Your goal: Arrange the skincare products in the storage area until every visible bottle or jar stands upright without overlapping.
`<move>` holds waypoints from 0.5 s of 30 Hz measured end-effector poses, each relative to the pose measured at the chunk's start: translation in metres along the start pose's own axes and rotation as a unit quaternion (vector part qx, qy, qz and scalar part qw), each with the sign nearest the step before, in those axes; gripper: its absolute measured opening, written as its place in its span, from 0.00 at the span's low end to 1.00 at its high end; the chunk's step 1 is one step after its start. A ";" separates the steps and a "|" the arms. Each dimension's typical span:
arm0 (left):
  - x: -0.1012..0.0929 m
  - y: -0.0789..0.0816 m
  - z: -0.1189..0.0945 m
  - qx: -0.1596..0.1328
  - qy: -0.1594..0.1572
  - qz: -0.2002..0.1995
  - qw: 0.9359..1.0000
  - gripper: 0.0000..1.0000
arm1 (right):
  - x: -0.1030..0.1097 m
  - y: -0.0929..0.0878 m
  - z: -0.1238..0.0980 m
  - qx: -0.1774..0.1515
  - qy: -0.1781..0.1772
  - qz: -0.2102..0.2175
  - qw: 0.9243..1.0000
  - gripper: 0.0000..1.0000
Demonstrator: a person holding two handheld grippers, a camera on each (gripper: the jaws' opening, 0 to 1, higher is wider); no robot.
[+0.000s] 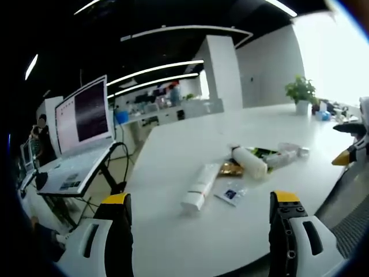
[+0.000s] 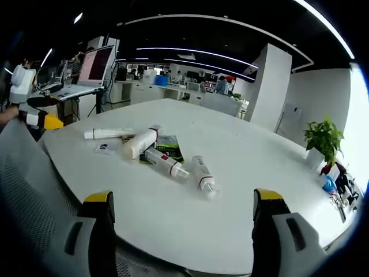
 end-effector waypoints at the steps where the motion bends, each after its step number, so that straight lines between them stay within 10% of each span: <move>1: 0.000 0.000 0.000 -0.001 0.000 -0.001 1.000 0.97 | 0.000 0.000 0.000 0.001 0.000 -0.001 1.000 1.00; 15: 0.000 0.001 -0.001 0.009 0.005 0.005 1.000 0.97 | -0.002 0.000 0.001 0.001 -0.005 0.000 1.000 1.00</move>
Point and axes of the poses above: the point that each gripper's makers call its tool centre point, and the gripper's own axes: z roughly forward along the fingers, x roughly to its left, y roughly out of its top, the point moved 6 cm from there along -z, roughly backward along the fingers, and after that the axes turned 1 degree about -z, right-handed, at the moved point
